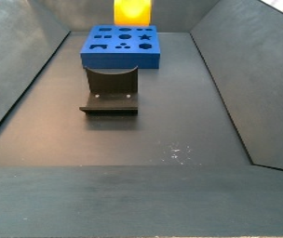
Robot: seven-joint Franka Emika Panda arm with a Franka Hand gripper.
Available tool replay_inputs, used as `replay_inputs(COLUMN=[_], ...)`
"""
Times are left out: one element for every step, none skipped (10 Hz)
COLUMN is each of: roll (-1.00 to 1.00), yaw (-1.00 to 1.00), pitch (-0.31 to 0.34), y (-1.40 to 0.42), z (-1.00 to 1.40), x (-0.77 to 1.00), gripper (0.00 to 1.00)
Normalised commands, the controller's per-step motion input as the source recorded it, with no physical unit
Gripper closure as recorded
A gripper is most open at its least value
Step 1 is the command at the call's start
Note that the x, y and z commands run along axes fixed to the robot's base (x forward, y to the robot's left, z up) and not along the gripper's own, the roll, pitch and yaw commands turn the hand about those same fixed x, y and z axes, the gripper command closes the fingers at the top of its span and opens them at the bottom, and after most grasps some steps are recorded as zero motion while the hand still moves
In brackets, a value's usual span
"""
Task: Pick up the arch object. Move up. Place the arch object on the fixture. Regrasp the arch object. Move to above the board. Insert the arch object.
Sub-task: Place the arch object on the fixture.
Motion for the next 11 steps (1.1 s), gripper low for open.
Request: replay_inputs(roll=[-1.0,-1.0,-1.0,-1.0,-1.0,-1.0,-0.94,-0.78,-0.67,-0.45,-0.3], yaw=[-0.05,-0.06,-0.06,-0.07,-0.07,-0.08,-0.09,-0.09,-0.09,-0.09,-0.09], pitch=[-0.008,-0.009,-0.009,0.008,0.03,0.056,0.067,0.067,0.066,0.062,0.059], y=[-0.11,-0.03,-0.01,0.02,0.02,0.04,0.04,0.05,0.05,0.05,0.04], z=[-0.63,-0.41,-0.26,-0.07,-0.02,-0.03,-0.03,-0.03,-0.02,-0.02,-0.02], x=[0.83,0.75,0.7,0.62,0.57,0.49,0.44,0.41,0.38,0.34,0.3], gripper=[1.0,1.0,1.0,1.0,1.0,1.0,1.0,1.0,1.0,1.0,1.0])
